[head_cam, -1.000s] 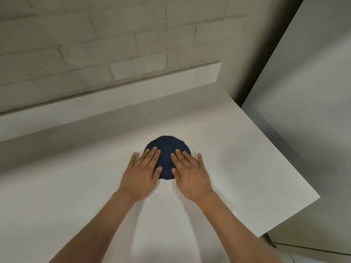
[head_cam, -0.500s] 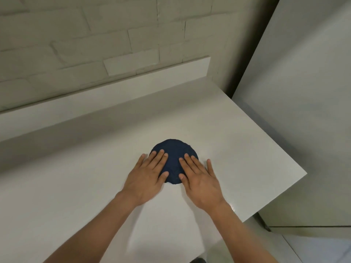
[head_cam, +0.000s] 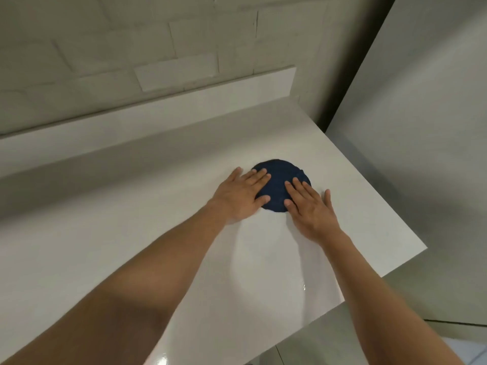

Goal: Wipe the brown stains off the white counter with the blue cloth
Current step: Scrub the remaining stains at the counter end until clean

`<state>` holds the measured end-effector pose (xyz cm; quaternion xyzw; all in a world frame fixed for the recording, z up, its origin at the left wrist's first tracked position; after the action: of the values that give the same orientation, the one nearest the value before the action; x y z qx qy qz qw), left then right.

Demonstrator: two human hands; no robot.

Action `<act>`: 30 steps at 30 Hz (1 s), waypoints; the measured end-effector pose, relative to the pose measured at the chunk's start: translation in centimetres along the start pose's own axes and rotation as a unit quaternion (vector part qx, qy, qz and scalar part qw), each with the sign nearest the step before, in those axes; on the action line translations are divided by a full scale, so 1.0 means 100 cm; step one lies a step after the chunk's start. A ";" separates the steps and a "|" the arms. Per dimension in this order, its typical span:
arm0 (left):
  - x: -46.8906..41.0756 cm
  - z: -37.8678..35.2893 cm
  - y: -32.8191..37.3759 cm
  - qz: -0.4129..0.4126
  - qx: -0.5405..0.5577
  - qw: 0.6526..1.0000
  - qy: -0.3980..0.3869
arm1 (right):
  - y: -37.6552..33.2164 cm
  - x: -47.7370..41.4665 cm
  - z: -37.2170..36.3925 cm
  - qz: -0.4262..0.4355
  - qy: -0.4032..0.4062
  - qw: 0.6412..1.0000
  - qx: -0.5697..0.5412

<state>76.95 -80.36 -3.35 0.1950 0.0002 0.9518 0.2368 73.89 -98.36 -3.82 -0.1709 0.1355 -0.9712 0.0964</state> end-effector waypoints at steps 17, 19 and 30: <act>0.098 -0.026 -0.130 0.122 0.008 0.992 0.005 | -0.152 -0.064 -0.028 0.129 -0.069 0.984 0.098; 0.113 -0.034 -0.138 0.130 0.013 0.991 0.007 | -0.165 -0.056 -0.035 0.134 -0.071 0.983 0.107; 0.203 -0.072 -0.100 0.112 0.065 0.992 0.009 | -0.194 0.046 -0.072 0.104 -0.078 0.985 0.112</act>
<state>62.28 -61.67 -3.34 0.1998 0.0424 0.9720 0.1158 64.36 -79.48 -3.19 -0.2196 0.0347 -0.9485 0.2258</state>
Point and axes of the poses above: each hand's wrist, its own x-axis away from the middle knuckle, its own z-axis out of the back of the hand, y = z × x, the point moved 7 cm from there along -x, towards the middle knuckle, and after that the axes turned 10 degrees about -y, right-handed, at the moved point
